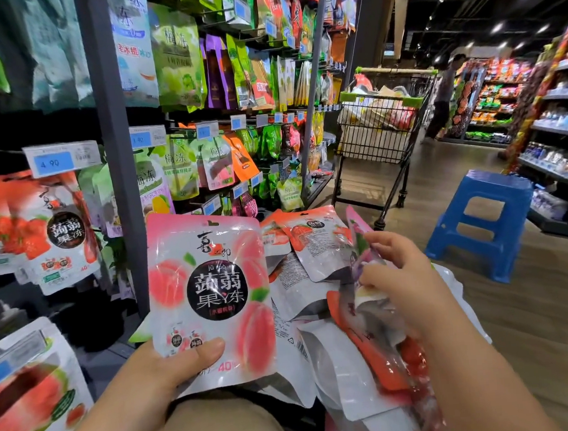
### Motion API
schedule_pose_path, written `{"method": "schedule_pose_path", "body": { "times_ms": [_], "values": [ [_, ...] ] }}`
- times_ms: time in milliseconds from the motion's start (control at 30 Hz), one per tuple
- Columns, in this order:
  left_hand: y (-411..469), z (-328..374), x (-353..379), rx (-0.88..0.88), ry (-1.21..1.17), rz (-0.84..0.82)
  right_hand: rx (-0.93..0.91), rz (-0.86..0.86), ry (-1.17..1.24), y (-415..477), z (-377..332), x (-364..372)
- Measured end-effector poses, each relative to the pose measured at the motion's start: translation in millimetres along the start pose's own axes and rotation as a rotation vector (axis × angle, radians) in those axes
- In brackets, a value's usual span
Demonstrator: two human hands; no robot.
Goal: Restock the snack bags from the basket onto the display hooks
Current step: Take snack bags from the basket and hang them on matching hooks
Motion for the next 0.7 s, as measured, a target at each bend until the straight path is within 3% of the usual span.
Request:
{"method": "schedule_pose_path", "body": {
  "times_ms": [167, 233, 533, 700],
  "values": [
    [0, -2, 0, 0.002, 0.025, -0.003, 0.059, -0.022, 0.42, 4, 10, -20],
    [2, -3, -3, 0.006, 0.037, 0.011, 0.099, -0.028, 0.479, 5, 17, -28],
    [8, -12, -11, -0.005, -0.006, 0.019, 0.362, -0.095, 0.096, 8, 44, -62],
    [11, -15, -11, 0.003, -0.013, 0.001, 0.339, -0.15, 0.041, 7, 50, -69]
  ]
}}
Point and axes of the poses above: each hand's wrist, its own y-axis towards the middle knuckle, its own x-axis out of the palm, z = x × y, the point moved 9 cm from there along y, towards the middle knuckle, and after that the axes turned 10 degrees about -y, right-handed, at the moved point
